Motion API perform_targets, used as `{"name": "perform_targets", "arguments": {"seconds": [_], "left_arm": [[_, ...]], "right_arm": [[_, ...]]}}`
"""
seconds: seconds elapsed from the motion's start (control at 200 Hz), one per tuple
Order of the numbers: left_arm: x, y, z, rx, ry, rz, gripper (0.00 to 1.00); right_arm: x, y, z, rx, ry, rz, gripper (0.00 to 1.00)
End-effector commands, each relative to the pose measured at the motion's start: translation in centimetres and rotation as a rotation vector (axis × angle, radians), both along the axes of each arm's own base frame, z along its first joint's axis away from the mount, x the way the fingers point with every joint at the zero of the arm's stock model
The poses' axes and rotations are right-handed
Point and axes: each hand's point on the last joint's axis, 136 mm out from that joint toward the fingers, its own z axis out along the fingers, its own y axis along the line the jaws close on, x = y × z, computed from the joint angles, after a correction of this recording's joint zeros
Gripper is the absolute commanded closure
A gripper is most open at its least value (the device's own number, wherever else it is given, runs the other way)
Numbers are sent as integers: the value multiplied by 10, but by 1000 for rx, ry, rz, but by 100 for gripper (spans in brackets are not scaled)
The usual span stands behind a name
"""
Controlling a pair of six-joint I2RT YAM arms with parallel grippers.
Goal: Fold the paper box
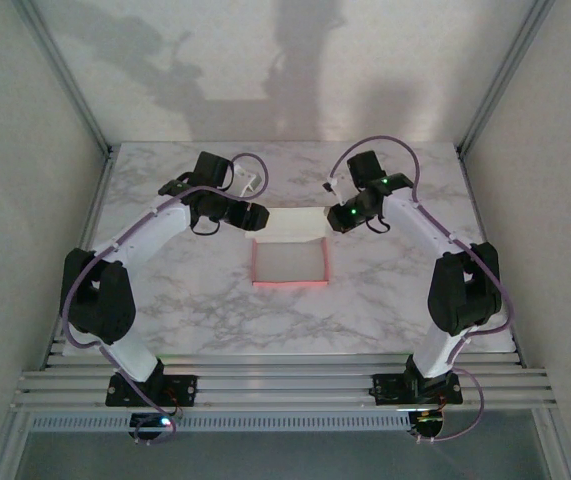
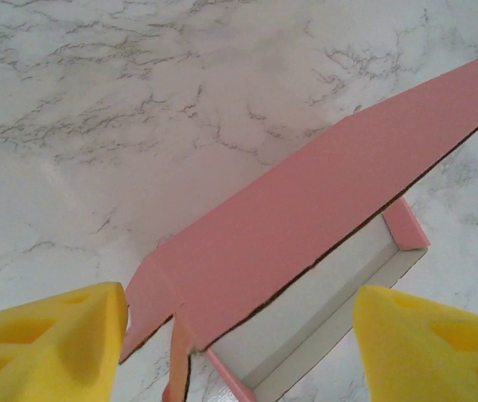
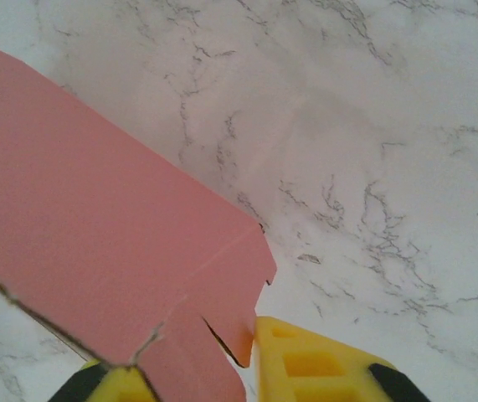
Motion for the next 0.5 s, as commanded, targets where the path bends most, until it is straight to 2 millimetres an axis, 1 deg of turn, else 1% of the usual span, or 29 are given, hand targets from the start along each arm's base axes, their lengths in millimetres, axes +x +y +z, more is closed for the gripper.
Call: {"name": "perform_targets", "arguments": {"seconds": [0.0,0.11,0.13,0.205,0.32,0.37,0.496], "left_arm": [[0,5,7,18,-27,3,31],[1,9,7,32,-25,13,36],[1,9,6,34,-24,14,41],[2,12,5,38,-17,22,45],[4,12,4,25,-1,20,58],[3,12,4,29,7,14,59],[0,14,3,50,15,-3,58]], "right_arm": [[-3,1,0,-17,-13,-1,88],[-5,2,0,-25,-14,2,89],[-5,3,1,-26,-17,3,90],[-7,4,-1,-32,-13,6,90],[-10,6,-3,-44,-8,12,91],[-10,6,-5,-54,-6,12,91],[-11,5,-8,-68,-5,12,91]]}}
